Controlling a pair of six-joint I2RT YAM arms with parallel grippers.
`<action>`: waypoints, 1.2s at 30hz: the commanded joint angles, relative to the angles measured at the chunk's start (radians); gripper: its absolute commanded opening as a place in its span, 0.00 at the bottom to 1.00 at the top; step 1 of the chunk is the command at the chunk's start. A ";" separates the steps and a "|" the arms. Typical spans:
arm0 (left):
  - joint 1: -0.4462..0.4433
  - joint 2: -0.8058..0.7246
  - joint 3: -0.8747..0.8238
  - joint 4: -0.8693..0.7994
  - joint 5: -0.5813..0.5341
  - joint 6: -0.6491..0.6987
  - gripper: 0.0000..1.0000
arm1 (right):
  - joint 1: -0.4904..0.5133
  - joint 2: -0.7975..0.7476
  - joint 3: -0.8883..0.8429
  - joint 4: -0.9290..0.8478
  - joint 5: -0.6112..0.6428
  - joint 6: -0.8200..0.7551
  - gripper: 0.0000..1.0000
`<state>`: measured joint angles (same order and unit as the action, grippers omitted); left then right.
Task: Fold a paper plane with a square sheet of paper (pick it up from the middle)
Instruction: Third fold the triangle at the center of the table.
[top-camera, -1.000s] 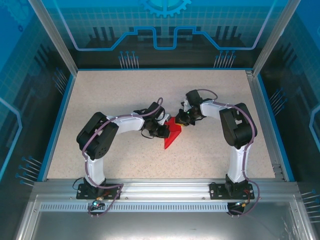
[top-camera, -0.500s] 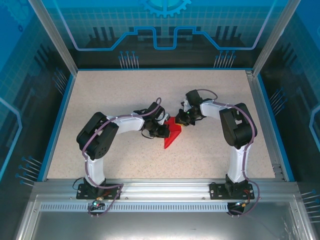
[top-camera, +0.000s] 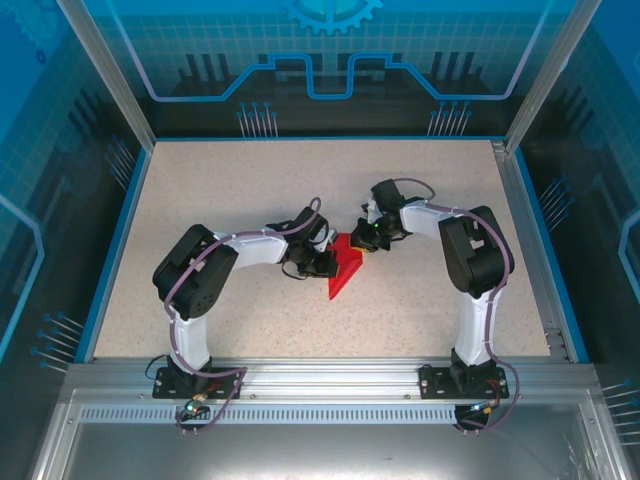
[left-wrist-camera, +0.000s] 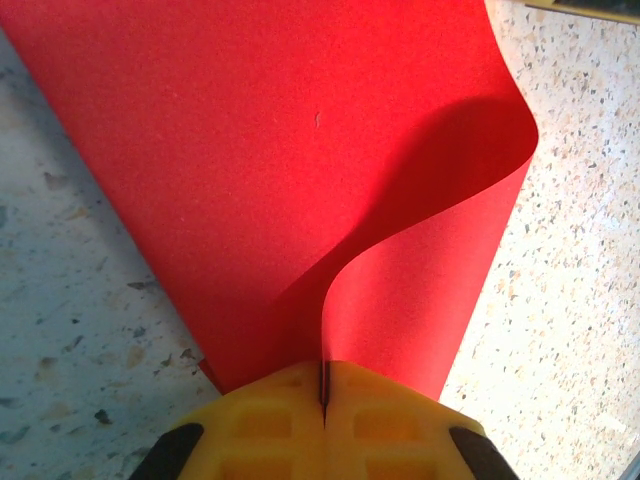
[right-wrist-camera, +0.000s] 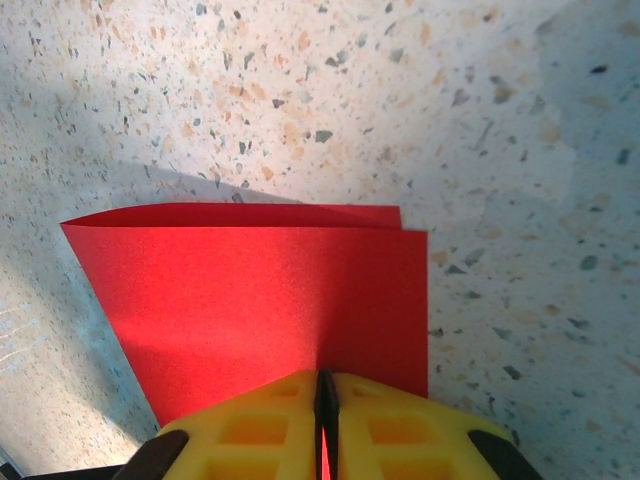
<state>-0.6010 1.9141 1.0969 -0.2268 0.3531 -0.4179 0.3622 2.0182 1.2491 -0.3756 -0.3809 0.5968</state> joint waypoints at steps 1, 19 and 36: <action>0.007 0.007 0.025 -0.019 -0.021 0.010 0.03 | 0.020 0.036 -0.029 -0.082 0.071 -0.008 0.12; 0.007 0.031 -0.040 0.010 -0.031 -0.008 0.02 | -0.024 -0.207 -0.111 0.060 0.044 0.088 0.24; 0.006 0.033 -0.050 0.024 -0.020 -0.001 0.02 | 0.182 -0.575 -0.655 0.526 0.035 0.371 0.00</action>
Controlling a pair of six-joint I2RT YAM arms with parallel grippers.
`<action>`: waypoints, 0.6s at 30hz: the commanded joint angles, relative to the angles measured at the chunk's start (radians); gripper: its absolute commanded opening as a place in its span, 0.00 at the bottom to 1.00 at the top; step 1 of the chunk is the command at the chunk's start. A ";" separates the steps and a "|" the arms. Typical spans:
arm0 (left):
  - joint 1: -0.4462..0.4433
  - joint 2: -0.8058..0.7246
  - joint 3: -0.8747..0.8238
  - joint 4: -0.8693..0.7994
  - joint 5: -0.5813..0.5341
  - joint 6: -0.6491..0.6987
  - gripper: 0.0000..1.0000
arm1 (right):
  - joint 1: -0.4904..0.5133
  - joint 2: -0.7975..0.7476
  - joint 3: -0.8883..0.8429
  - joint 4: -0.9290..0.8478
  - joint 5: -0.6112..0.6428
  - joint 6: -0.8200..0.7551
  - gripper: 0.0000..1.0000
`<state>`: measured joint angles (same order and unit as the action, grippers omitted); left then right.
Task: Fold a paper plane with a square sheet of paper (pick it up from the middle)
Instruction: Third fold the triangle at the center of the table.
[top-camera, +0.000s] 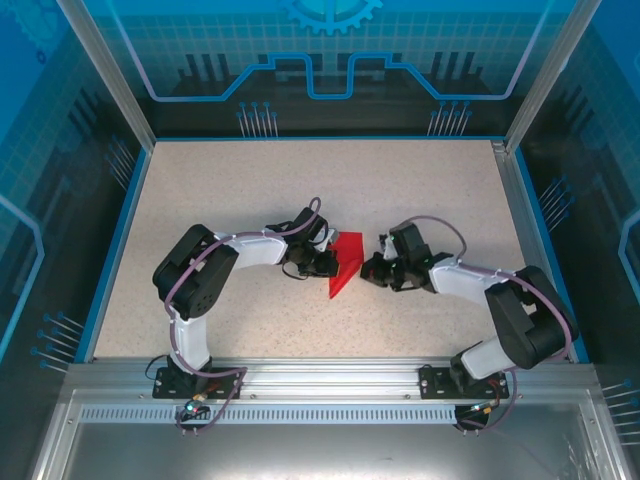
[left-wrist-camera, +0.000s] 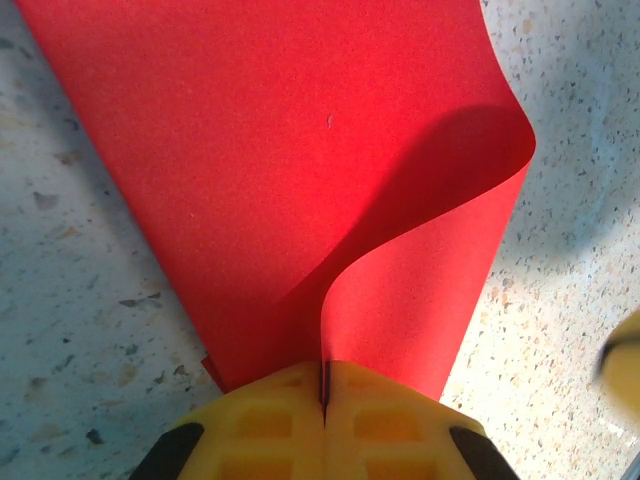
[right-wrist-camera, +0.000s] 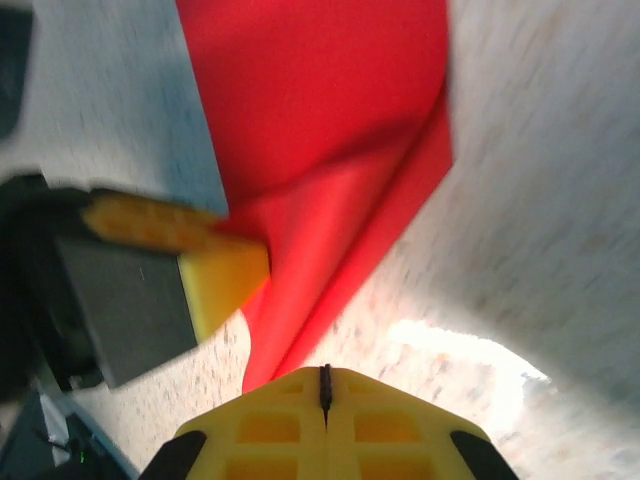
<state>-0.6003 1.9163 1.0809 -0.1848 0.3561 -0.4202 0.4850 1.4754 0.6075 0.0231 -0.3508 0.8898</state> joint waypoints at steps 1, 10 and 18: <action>0.007 0.032 -0.037 -0.015 -0.022 0.000 0.02 | 0.091 -0.026 -0.012 0.136 0.011 0.085 0.00; 0.006 0.038 -0.045 -0.003 -0.016 -0.006 0.01 | 0.192 0.130 0.048 0.225 0.003 0.149 0.00; 0.007 0.042 -0.047 -0.004 -0.014 0.000 0.01 | 0.207 0.203 0.087 0.237 -0.002 0.166 0.00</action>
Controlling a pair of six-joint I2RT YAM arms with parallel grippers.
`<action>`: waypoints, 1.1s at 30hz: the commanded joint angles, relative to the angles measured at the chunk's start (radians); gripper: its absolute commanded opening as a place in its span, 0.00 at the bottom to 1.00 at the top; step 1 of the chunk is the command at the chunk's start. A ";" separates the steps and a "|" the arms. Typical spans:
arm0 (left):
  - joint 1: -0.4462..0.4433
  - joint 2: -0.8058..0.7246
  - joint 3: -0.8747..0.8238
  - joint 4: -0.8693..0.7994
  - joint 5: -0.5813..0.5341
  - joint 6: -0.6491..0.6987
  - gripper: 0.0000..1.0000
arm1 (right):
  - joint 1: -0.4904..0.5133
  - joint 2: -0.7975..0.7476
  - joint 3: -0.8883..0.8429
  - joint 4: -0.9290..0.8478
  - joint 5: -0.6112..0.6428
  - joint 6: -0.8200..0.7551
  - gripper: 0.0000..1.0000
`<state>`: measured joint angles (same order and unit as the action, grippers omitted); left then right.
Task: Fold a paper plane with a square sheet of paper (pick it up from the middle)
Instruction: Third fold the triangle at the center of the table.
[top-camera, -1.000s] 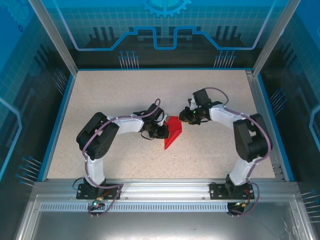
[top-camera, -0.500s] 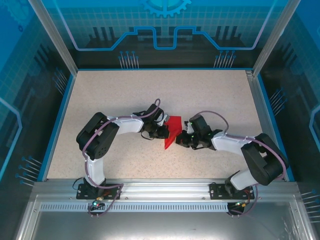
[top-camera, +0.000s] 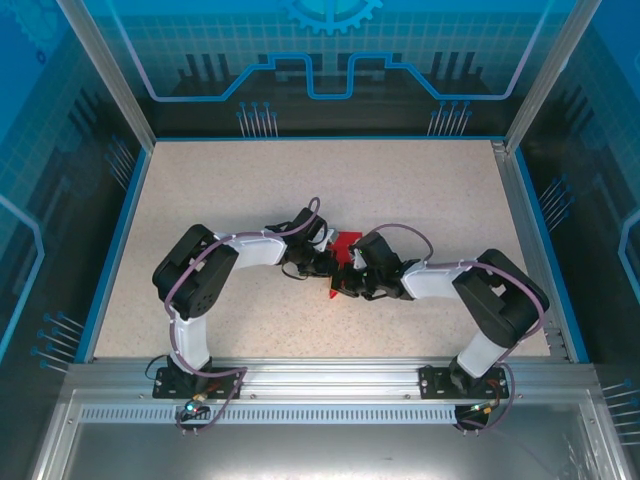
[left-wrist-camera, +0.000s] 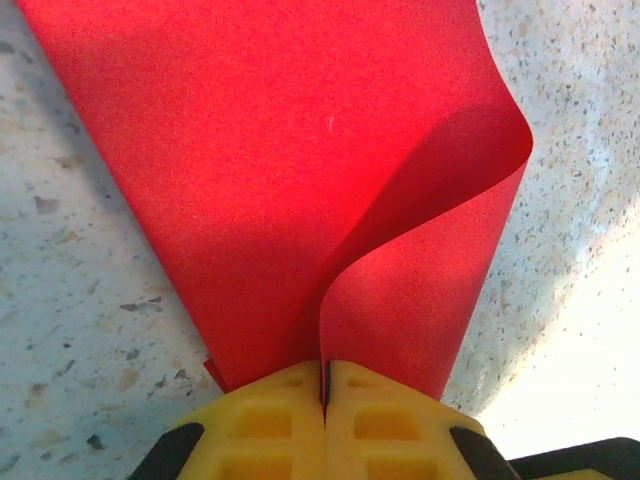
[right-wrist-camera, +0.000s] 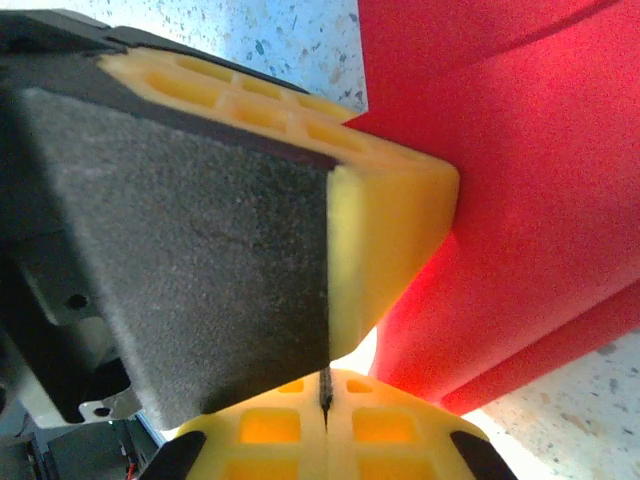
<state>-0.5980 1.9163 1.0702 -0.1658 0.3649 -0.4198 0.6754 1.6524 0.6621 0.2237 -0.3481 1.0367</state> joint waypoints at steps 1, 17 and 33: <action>0.004 0.043 -0.038 -0.020 -0.018 -0.001 0.01 | 0.017 0.026 0.033 0.024 0.005 0.020 0.00; 0.004 0.056 -0.033 -0.023 -0.002 0.009 0.01 | 0.004 0.047 -0.028 -0.005 0.029 0.014 0.00; 0.003 0.063 -0.032 -0.028 -0.001 0.019 0.01 | 0.010 0.011 -0.037 0.041 -0.035 0.020 0.00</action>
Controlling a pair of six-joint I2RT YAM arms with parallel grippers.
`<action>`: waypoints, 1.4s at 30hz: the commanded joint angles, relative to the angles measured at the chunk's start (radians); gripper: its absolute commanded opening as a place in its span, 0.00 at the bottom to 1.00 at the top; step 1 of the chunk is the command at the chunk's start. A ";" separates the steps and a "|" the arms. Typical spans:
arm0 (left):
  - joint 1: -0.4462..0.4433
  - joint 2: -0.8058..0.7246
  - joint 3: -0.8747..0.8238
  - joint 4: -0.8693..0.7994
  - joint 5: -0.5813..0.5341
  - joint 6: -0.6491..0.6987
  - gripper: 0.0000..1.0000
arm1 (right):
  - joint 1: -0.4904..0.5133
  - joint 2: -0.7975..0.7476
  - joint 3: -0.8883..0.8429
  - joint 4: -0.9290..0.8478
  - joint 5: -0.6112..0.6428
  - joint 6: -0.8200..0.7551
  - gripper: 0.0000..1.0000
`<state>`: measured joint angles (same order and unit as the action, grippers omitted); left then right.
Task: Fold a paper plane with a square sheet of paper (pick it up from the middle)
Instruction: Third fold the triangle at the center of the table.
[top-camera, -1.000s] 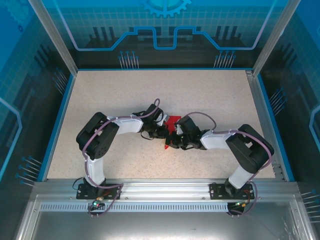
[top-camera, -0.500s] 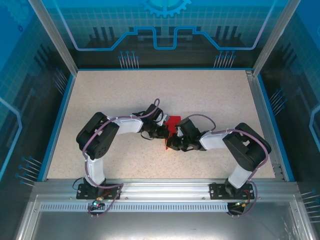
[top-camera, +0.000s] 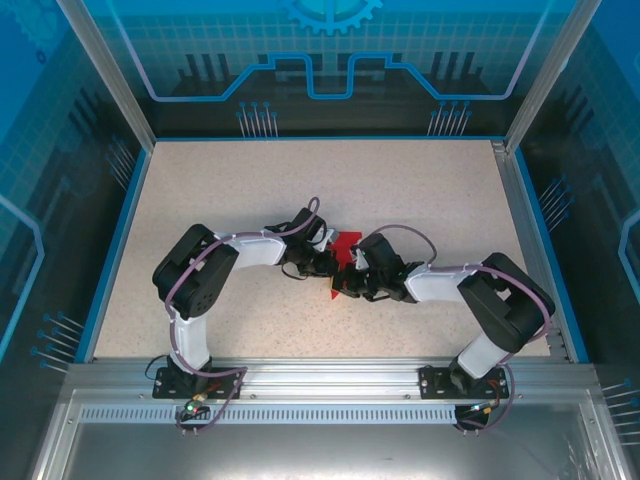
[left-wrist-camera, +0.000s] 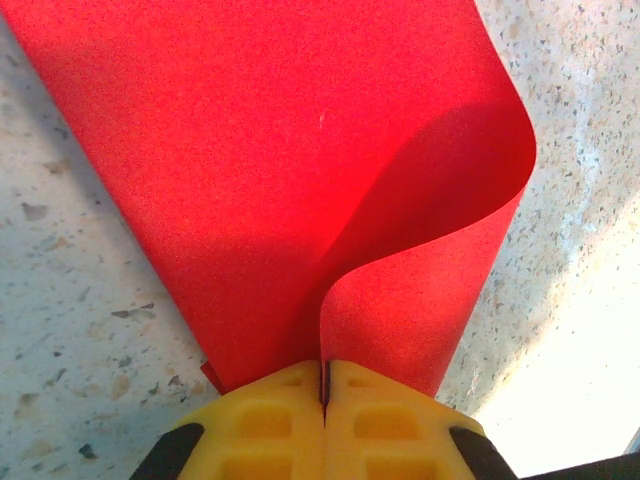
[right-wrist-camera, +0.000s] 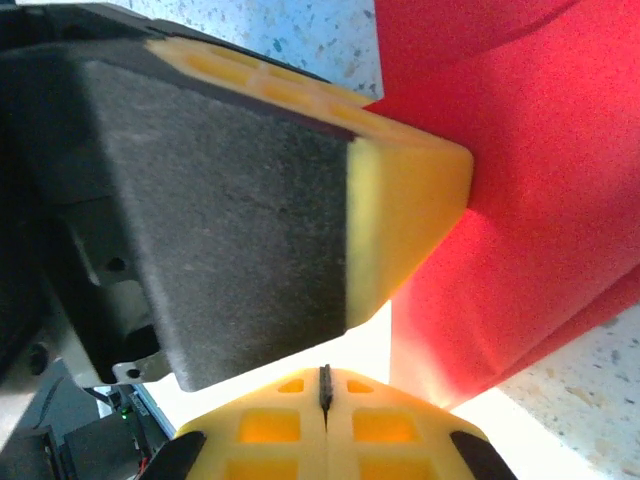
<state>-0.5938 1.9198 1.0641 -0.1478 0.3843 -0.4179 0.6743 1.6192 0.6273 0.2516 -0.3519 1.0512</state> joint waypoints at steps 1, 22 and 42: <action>0.000 0.060 -0.024 -0.046 -0.022 0.019 0.01 | 0.011 0.063 0.006 0.013 -0.038 0.007 0.00; -0.001 0.064 -0.019 -0.053 -0.022 0.024 0.01 | -0.135 -0.001 0.050 -0.086 -0.053 -0.037 0.00; -0.001 0.082 0.011 -0.076 -0.005 0.043 0.01 | -0.167 0.138 0.057 -0.115 -0.032 -0.069 0.00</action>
<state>-0.5900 1.9358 1.0794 -0.1513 0.4080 -0.4091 0.5255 1.7252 0.7036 0.1455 -0.3954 1.0019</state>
